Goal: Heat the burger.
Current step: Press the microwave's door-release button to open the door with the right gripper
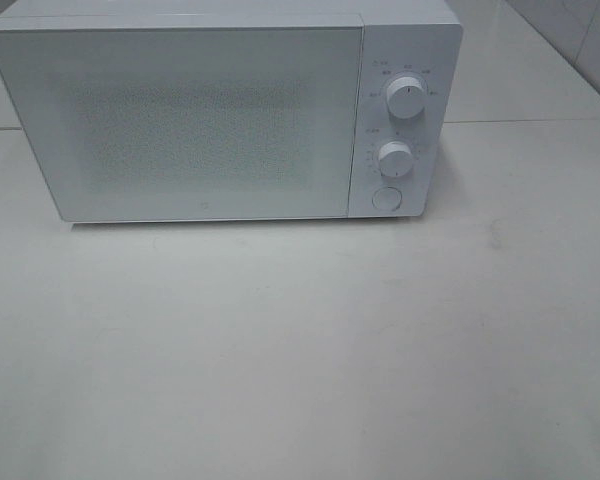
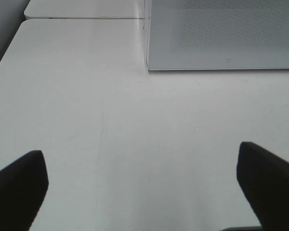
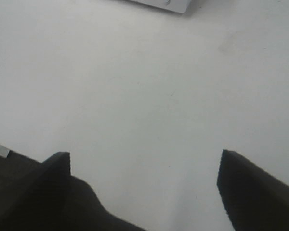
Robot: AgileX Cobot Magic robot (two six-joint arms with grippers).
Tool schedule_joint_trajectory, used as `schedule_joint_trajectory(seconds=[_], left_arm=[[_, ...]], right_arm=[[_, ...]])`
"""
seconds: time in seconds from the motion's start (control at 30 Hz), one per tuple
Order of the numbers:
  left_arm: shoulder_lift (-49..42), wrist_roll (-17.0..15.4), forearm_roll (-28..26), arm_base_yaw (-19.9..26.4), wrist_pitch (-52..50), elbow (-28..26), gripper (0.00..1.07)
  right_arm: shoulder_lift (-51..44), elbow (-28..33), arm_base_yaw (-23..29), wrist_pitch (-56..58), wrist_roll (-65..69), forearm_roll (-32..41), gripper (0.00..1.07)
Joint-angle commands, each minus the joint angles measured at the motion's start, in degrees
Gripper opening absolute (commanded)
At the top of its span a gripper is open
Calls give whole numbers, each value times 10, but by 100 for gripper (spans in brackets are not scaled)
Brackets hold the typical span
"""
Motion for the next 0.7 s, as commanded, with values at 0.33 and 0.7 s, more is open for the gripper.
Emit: schedule_joint_trajectory(seconds=[0.33,0.7], left_arm=[[-10,-4,-1,2,-7,2,100],[-10,-4,-1,2,-7,2,100]], right_arm=[[-135,0,-122,8,-6,-37,76],[-229,17,-173,54,-36,-34,76]])
